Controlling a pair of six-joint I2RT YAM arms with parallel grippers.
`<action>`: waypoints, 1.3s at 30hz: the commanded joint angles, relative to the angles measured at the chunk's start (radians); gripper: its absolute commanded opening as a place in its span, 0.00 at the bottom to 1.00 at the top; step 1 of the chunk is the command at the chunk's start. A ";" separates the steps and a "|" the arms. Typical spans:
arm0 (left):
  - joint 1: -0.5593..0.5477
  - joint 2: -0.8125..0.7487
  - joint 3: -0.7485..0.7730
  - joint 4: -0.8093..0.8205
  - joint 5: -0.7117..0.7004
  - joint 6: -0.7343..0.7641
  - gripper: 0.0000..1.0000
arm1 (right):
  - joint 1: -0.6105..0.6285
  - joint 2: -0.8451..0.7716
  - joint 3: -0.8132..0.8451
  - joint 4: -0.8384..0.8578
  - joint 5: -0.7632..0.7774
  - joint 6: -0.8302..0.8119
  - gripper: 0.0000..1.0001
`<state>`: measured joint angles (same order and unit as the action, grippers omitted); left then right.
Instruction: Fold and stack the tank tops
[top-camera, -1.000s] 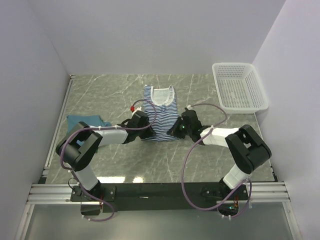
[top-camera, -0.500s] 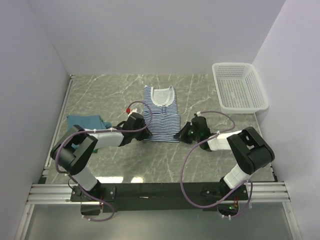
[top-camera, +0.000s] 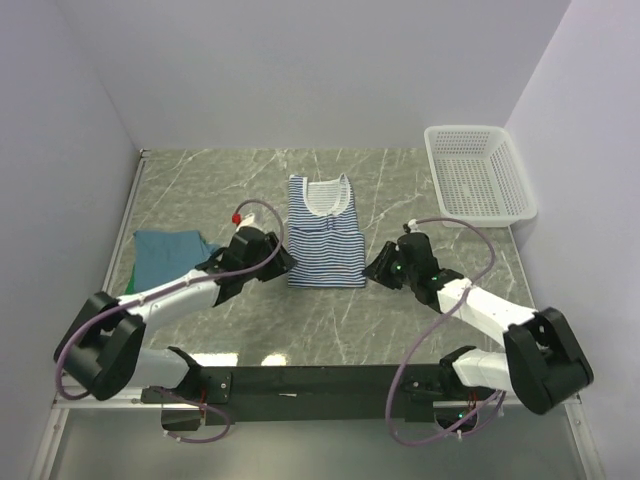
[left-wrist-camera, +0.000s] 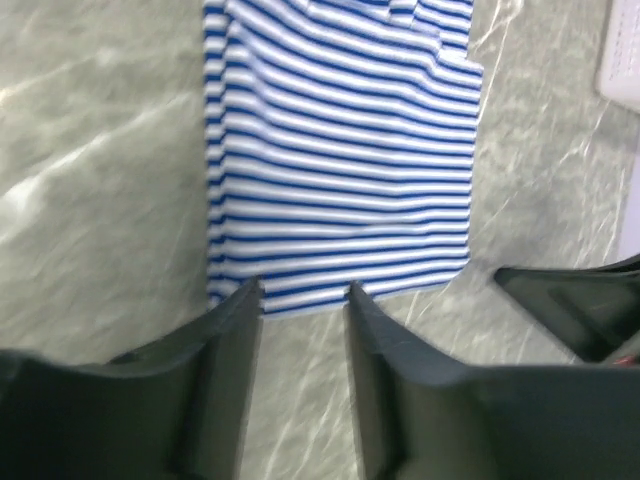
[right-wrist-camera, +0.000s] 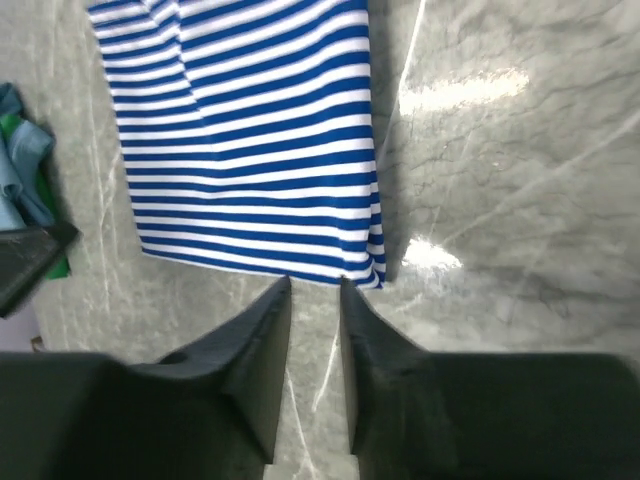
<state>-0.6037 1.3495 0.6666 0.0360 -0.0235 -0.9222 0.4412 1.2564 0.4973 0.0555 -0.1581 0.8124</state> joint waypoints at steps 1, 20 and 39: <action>-0.002 -0.070 -0.082 -0.010 0.007 -0.007 0.50 | -0.004 -0.084 0.017 -0.111 0.072 -0.051 0.35; -0.004 0.072 -0.206 0.192 0.054 -0.096 0.50 | 0.025 0.090 -0.046 0.027 0.051 -0.024 0.42; -0.016 0.145 -0.229 0.226 0.031 -0.116 0.30 | 0.087 0.189 -0.040 0.083 0.103 0.018 0.32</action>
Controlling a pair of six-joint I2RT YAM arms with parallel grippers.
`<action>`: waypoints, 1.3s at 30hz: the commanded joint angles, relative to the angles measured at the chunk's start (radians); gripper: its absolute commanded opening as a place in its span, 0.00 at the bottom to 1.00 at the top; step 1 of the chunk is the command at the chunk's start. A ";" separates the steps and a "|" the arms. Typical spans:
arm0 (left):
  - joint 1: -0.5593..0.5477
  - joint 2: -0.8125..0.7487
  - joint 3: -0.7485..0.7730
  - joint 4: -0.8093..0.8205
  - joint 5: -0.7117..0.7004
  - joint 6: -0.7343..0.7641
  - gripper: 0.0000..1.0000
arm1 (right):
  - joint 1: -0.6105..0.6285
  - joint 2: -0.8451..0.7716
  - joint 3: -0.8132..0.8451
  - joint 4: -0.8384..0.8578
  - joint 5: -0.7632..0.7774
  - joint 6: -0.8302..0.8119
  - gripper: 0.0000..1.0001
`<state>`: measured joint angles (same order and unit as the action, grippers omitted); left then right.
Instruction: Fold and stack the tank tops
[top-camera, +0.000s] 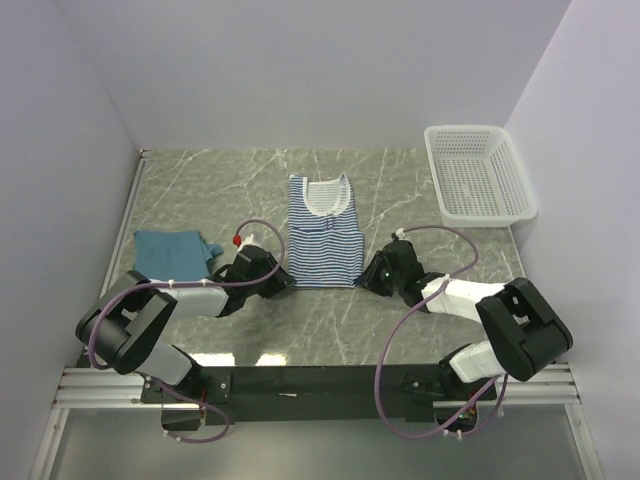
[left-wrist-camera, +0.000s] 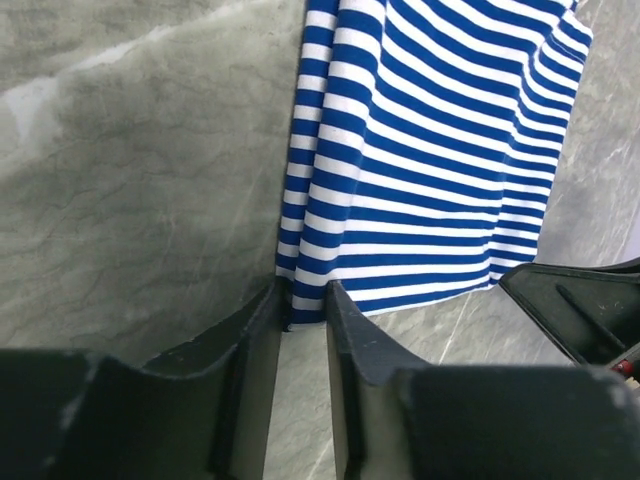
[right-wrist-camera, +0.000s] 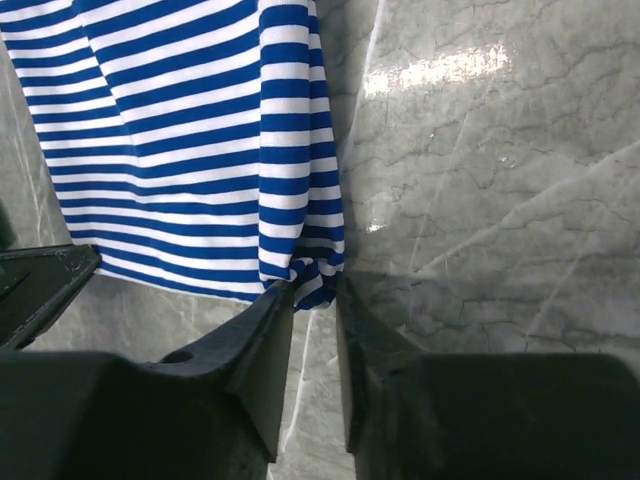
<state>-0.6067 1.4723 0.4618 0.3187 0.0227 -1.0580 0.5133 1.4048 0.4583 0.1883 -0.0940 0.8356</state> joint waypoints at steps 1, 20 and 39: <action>-0.018 0.019 -0.025 -0.059 -0.017 0.021 0.28 | 0.017 0.040 -0.004 -0.052 0.040 -0.004 0.29; -0.333 -0.605 -0.164 -0.498 -0.135 -0.154 0.01 | 0.359 -0.800 -0.234 -0.537 0.250 0.194 0.00; -0.179 -0.546 0.213 -0.595 -0.155 0.050 0.01 | 0.164 -0.529 0.247 -0.598 0.190 -0.095 0.00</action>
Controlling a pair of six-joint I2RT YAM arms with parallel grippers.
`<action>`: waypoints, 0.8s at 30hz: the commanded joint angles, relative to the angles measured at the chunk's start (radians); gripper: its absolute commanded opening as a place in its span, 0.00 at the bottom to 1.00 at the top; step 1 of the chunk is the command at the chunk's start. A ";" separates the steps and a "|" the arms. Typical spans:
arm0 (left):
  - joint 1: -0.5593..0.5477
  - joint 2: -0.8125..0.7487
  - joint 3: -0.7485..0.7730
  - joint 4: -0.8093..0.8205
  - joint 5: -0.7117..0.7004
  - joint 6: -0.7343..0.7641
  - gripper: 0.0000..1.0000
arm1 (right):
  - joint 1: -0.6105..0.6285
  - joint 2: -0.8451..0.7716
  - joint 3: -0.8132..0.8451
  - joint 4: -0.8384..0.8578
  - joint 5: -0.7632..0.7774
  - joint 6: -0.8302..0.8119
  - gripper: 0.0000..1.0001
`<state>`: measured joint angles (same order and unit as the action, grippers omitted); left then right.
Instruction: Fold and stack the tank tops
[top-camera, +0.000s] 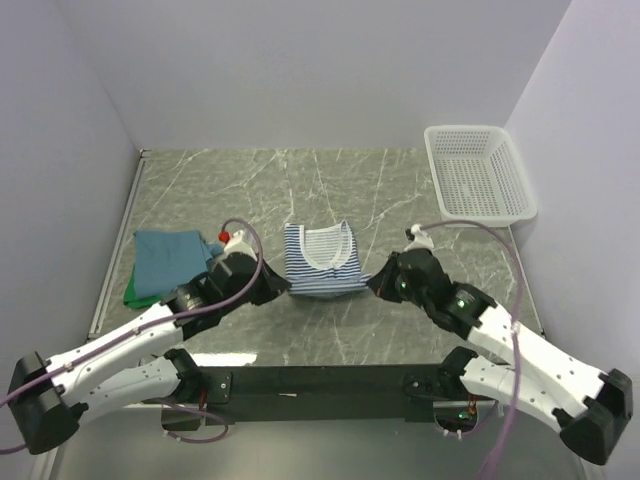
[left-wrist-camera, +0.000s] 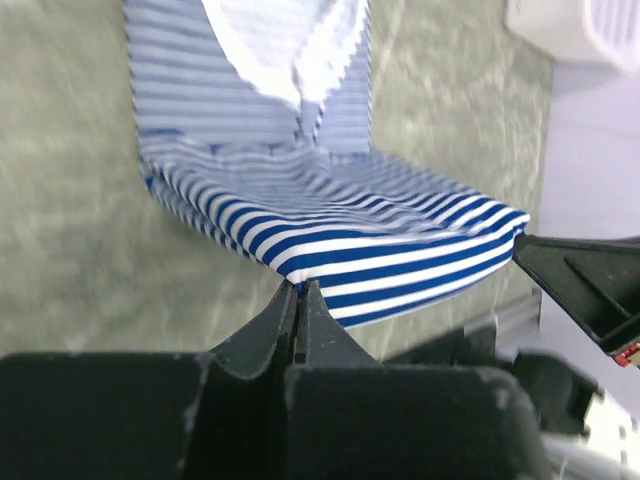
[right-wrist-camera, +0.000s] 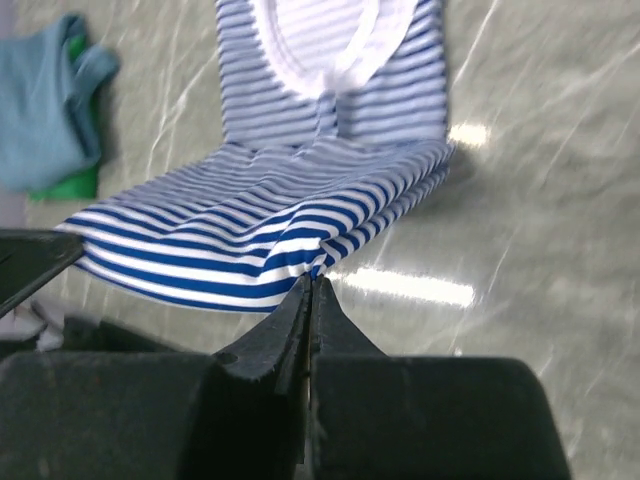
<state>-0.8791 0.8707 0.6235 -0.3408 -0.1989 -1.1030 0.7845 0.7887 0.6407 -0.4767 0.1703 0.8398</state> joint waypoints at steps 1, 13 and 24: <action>0.121 0.079 0.070 0.083 0.084 0.121 0.01 | -0.132 0.119 0.082 0.076 -0.095 -0.129 0.00; 0.469 0.546 0.349 0.270 0.326 0.241 0.01 | -0.382 0.707 0.473 0.178 -0.285 -0.234 0.00; 0.672 0.987 0.553 0.503 0.498 0.250 0.59 | -0.470 1.141 0.829 0.164 -0.290 -0.292 0.50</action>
<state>-0.2394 1.8915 1.1469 0.0517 0.2256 -0.8543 0.3275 1.9347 1.4075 -0.3035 -0.1417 0.5877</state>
